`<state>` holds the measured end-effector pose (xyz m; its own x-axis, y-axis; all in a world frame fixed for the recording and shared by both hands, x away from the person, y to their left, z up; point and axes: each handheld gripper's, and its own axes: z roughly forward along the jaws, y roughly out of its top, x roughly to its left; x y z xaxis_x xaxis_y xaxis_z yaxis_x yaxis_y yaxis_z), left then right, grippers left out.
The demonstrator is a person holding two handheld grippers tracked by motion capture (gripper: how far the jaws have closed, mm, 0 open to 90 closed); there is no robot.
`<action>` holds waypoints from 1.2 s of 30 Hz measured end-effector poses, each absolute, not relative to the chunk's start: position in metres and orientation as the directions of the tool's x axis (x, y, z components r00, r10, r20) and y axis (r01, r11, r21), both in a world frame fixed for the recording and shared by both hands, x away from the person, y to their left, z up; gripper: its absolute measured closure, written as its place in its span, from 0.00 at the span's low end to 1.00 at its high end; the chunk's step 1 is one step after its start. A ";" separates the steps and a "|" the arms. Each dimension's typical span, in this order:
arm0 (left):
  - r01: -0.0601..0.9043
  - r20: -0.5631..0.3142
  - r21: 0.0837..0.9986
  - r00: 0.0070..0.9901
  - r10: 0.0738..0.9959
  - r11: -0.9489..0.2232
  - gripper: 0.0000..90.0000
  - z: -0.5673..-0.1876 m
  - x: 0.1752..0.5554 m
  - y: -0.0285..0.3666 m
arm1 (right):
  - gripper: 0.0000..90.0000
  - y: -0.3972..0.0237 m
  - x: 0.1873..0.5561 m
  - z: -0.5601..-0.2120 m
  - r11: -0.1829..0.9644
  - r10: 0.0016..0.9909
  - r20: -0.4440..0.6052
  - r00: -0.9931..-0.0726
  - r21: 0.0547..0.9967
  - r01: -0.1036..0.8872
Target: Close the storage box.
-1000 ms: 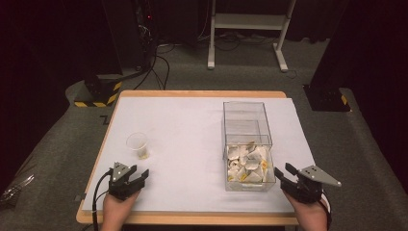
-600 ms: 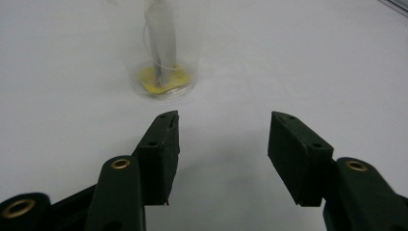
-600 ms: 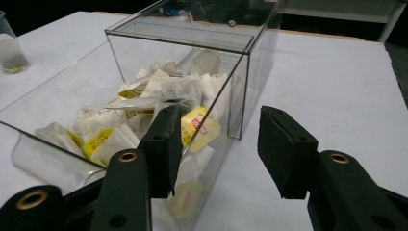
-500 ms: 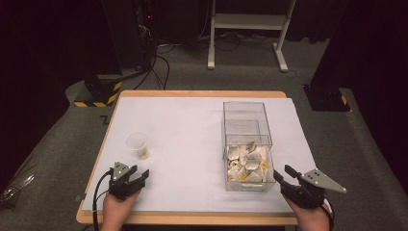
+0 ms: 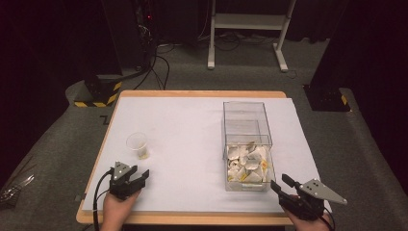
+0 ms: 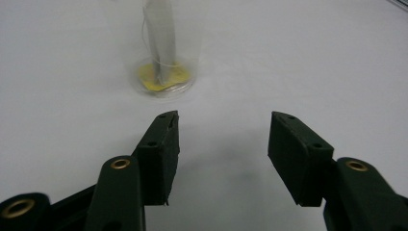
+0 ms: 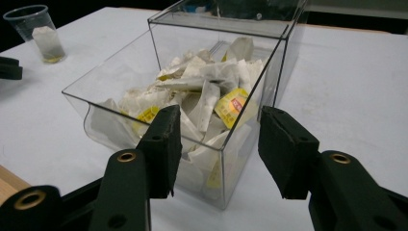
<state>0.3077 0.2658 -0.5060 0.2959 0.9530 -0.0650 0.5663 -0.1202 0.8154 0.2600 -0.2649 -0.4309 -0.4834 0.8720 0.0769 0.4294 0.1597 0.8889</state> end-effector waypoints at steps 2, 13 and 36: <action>0.567 -0.066 0.815 0.296 0.953 -0.119 0.50 -0.506 0.308 0.266 | 0.56 -0.264 0.260 -0.434 0.168 0.872 0.075 -0.484 0.883 0.438; 0.566 -0.068 0.816 0.298 0.952 -0.119 0.50 -0.506 0.308 0.266 | 0.52 -0.257 0.266 -0.456 0.216 0.869 0.057 -0.491 0.851 0.479; 0.567 -0.074 0.816 0.297 0.952 -0.114 0.50 -0.506 0.307 0.266 | 0.45 -0.242 0.280 -0.467 0.265 0.864 0.027 -0.503 0.824 0.501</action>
